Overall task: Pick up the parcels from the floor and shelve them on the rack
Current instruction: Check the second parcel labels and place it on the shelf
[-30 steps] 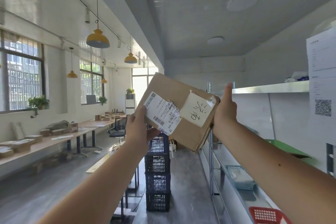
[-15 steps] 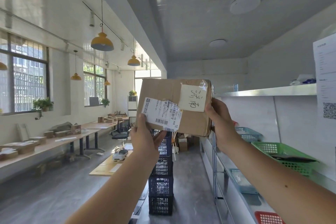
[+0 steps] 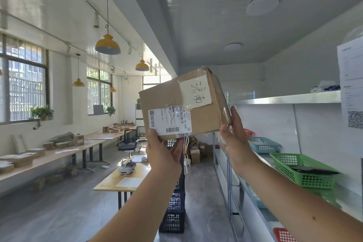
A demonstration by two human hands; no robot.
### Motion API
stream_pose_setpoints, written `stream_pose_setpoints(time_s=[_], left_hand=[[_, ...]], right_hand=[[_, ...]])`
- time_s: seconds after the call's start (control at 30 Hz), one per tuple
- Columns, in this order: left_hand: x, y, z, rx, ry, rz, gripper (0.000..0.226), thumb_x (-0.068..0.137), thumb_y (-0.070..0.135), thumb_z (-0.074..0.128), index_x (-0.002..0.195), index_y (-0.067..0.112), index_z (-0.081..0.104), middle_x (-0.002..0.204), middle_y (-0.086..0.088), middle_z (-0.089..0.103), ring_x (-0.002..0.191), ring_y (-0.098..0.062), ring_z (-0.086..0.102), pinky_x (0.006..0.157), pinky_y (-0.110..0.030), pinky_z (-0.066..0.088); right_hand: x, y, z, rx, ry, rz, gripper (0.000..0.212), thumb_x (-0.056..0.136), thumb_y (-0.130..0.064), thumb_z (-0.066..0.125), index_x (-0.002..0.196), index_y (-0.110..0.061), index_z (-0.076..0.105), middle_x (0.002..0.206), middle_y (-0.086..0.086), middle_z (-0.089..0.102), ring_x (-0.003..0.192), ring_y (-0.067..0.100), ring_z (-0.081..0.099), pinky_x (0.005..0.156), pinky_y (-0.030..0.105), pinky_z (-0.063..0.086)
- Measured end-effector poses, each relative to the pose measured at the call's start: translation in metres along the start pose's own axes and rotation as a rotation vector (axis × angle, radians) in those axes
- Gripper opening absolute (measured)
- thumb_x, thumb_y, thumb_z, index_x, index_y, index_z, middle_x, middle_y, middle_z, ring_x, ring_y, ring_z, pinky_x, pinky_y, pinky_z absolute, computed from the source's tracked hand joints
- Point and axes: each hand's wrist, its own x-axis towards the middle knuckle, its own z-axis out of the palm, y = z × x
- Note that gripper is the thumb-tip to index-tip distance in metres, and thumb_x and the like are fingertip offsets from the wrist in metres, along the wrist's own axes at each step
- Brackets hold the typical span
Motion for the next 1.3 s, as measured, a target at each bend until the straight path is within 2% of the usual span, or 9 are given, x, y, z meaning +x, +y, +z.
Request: stream_pose_setpoints(time_s=[0.1,0.27,0.43,0.53,0.73,0.93,1.1,1.2,1.3], left_hand=[[-0.001,0.0,0.001,0.024,-0.008,-0.023,0.033,0.098,0.047,0.064,0.124,0.026,0.067,0.12,-0.011,0.075,0.071,-0.024,0.082,0.074,-0.042,0.068],[0.007,0.006,-0.002,0.193,0.006,-0.082,0.04,0.092,0.059,0.068,0.12,0.03,0.068,0.11,-0.008,0.076,0.085,-0.03,0.08,0.054,-0.033,0.064],[0.025,0.016,-0.013,0.462,-0.047,-0.015,0.046,0.097,0.066,0.053,0.109,0.027,0.073,0.094,-0.006,0.078,0.073,-0.027,0.073,0.071,-0.039,0.061],[0.035,0.023,-0.016,0.531,-0.077,-0.012,0.045,0.099,0.067,0.049,0.106,0.028,0.072,0.097,-0.003,0.075,0.083,-0.023,0.068,0.083,-0.04,0.052],[0.041,0.036,-0.011,0.554,-0.151,0.028,0.044,0.103,0.06,0.048,0.119,0.026,0.07,0.088,0.0,0.081,0.088,-0.02,0.072,0.081,-0.039,0.052],[0.044,0.044,-0.007,0.538,-0.26,0.046,0.05,0.102,0.063,0.049,0.147,0.042,0.043,0.118,-0.007,0.075,0.104,-0.03,0.076,0.074,-0.051,0.065],[0.049,0.06,-0.011,0.498,-0.317,-0.032,0.07,0.08,0.092,0.046,0.136,0.051,0.058,0.132,-0.004,0.073,0.114,-0.035,0.073,0.097,-0.066,0.055],[0.057,0.067,-0.016,0.511,-0.292,-0.177,0.087,0.074,0.089,0.055,0.139,0.032,0.066,0.139,-0.013,0.069,0.122,-0.042,0.069,0.106,-0.073,0.045],[0.054,0.068,-0.019,0.555,-0.313,-0.169,0.053,0.086,0.054,0.063,0.12,0.014,0.07,0.117,-0.021,0.067,0.104,-0.038,0.07,0.092,-0.059,0.057]], right_hand=[[0.004,0.0,0.003,0.004,0.032,-0.018,0.109,0.046,-0.074,0.091,0.141,-0.053,0.041,0.114,-0.042,0.069,0.121,-0.002,0.06,0.101,0.039,0.051],[0.021,-0.003,-0.002,0.119,0.223,0.061,0.073,0.07,-0.04,0.085,0.136,-0.042,0.056,0.133,-0.006,0.068,0.125,0.019,0.064,0.102,0.048,0.05],[0.023,-0.008,-0.007,0.152,0.248,0.027,0.056,0.09,-0.02,0.08,0.139,-0.028,0.056,0.128,0.003,0.068,0.11,0.016,0.071,0.092,0.042,0.059],[0.024,-0.012,-0.007,0.12,0.269,0.014,0.051,0.095,-0.015,0.074,0.141,-0.024,0.055,0.122,0.002,0.068,0.104,0.012,0.071,0.091,0.039,0.06],[0.025,-0.02,-0.007,0.032,0.245,-0.03,0.052,0.077,-0.028,0.085,0.123,-0.036,0.06,0.117,-0.002,0.065,0.103,0.011,0.069,0.093,0.037,0.06],[0.026,-0.013,-0.011,0.049,0.215,0.017,0.081,0.056,-0.051,0.084,0.131,-0.031,0.062,0.138,0.01,0.062,0.119,0.023,0.068,0.09,0.043,0.062],[0.027,-0.011,-0.018,0.101,0.209,0.046,0.053,0.063,-0.051,0.076,0.11,-0.031,0.065,0.125,0.009,0.065,0.12,0.032,0.064,0.077,0.041,0.056],[0.03,-0.011,-0.019,0.111,0.227,0.049,0.057,0.061,-0.056,0.071,0.11,-0.03,0.065,0.125,0.011,0.065,0.122,0.038,0.063,0.081,0.042,0.053],[0.034,-0.011,-0.016,0.108,0.258,0.029,0.069,0.065,-0.062,0.069,0.124,-0.026,0.061,0.136,0.013,0.065,0.13,0.038,0.062,0.086,0.044,0.052]])
